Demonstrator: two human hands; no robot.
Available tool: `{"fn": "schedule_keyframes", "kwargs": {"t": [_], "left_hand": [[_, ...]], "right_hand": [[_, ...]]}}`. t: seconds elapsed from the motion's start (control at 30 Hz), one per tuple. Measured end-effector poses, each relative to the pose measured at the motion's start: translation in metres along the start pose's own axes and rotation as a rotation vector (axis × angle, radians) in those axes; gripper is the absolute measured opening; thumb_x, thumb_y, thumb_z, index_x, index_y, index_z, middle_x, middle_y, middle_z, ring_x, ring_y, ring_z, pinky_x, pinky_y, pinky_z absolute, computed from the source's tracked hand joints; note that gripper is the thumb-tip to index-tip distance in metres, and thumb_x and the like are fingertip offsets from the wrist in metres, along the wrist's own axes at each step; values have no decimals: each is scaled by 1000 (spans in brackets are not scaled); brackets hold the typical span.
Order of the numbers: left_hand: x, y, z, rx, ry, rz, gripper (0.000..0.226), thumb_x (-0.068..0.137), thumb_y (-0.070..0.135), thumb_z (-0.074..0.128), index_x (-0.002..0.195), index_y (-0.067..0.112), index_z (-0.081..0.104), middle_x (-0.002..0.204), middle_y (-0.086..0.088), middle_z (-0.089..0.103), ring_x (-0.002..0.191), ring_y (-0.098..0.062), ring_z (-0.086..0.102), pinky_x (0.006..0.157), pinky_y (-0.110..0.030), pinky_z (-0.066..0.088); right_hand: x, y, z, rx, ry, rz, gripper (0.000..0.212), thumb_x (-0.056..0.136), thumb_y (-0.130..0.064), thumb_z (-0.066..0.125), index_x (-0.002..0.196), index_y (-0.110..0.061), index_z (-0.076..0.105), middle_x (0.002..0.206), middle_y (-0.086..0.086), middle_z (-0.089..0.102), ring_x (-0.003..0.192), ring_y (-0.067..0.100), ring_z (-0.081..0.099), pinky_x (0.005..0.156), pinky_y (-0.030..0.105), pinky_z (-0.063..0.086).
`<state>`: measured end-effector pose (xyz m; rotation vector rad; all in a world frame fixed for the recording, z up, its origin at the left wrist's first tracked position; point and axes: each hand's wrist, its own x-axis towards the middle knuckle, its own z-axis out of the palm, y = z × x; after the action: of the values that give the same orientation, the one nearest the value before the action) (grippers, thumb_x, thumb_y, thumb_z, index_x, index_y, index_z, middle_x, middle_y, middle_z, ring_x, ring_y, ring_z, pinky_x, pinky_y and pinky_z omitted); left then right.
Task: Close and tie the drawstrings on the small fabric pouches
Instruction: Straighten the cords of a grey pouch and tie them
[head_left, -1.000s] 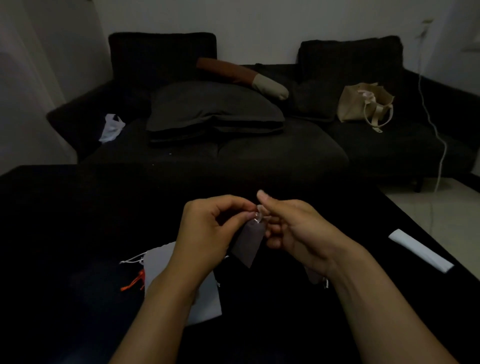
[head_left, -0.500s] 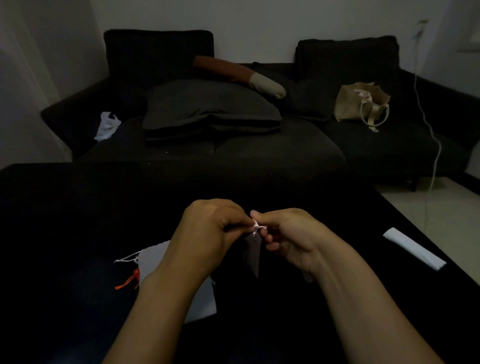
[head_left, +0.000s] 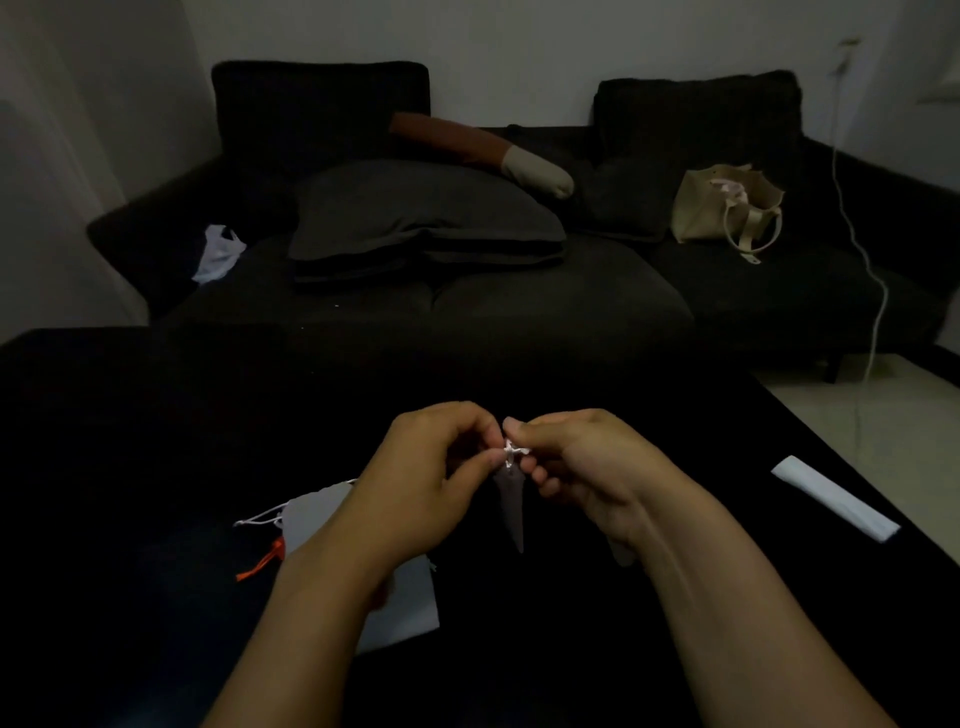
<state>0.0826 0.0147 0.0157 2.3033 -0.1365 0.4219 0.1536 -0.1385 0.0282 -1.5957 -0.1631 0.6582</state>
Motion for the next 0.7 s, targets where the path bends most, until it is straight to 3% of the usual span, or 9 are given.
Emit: {"fn": "schedule_keyframes", "kwargs": {"t": [0.17, 0.6, 0.7], "left_hand": [[-1, -5, 2, -37, 28, -64, 7, 96, 17, 58, 92, 22, 60, 76, 7, 61, 62, 0, 55, 56, -13, 42], [2, -9, 2, -53, 121, -45, 11, 97, 16, 57, 90, 25, 58, 76, 5, 62, 63, -4, 57, 57, -18, 45], [1, -11, 6, -212, 73, -122, 12, 96, 14, 59, 91, 25, 60, 80, 2, 69, 73, -9, 69, 72, -33, 60]], "right_hand": [[1, 0, -1, 34, 74, -115, 27, 92, -21, 65, 67, -9, 66, 57, 0, 55, 49, 5, 46, 47, 13, 40], [1, 3, 0, -40, 174, -315, 27, 92, -20, 65, 67, -10, 68, 59, 0, 58, 50, 2, 51, 47, 13, 40], [0, 2, -1, -144, 141, -344, 26, 95, -28, 61, 78, -10, 70, 67, -3, 65, 52, -6, 55, 47, 9, 41]]}}
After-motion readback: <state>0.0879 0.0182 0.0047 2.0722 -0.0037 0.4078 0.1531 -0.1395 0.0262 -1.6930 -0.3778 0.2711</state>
